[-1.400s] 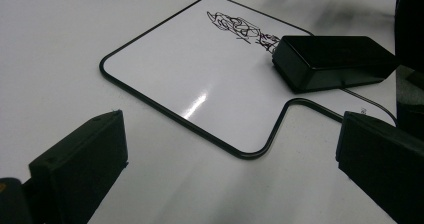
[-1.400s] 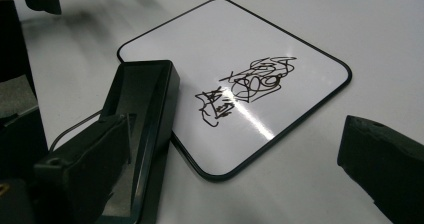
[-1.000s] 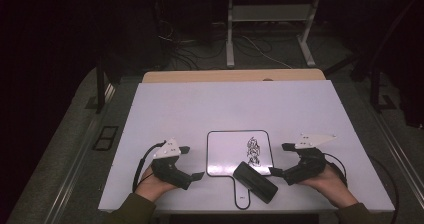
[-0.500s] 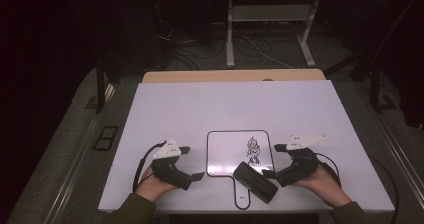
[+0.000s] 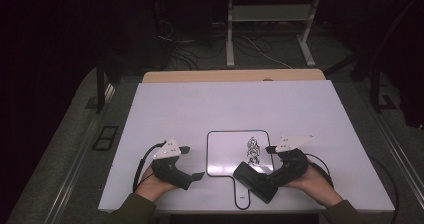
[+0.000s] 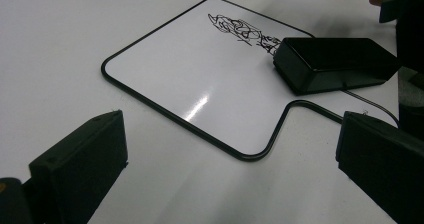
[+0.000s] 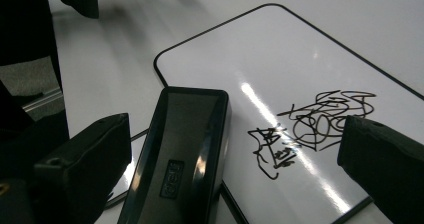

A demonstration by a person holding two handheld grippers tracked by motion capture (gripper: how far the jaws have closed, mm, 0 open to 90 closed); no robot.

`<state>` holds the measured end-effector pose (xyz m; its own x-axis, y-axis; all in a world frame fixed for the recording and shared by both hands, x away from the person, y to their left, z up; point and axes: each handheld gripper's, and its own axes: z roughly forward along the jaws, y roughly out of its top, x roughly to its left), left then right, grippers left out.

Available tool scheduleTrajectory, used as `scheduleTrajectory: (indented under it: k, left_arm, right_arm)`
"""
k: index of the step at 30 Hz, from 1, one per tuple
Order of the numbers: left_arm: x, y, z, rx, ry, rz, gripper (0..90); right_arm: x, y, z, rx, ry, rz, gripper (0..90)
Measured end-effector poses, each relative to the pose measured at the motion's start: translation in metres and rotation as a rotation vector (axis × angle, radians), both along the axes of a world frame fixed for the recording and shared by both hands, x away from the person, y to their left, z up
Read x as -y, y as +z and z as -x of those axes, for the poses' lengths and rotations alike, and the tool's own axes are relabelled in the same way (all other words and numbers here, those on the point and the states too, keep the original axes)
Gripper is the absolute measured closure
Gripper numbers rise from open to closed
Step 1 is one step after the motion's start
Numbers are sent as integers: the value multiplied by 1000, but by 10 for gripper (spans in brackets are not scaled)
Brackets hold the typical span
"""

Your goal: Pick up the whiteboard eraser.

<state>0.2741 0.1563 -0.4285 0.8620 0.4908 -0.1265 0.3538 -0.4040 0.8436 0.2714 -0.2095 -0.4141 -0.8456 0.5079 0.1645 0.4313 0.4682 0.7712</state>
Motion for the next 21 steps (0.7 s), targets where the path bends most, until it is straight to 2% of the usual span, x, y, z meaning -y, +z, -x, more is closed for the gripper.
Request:
scheduleTrajectory:
  k: [21]
  left_arm:
    - [0, -2, 0, -1, -6, -7, 0]
  right_arm:
    - [-16, -6, 9, -15, 30, 72, 0]
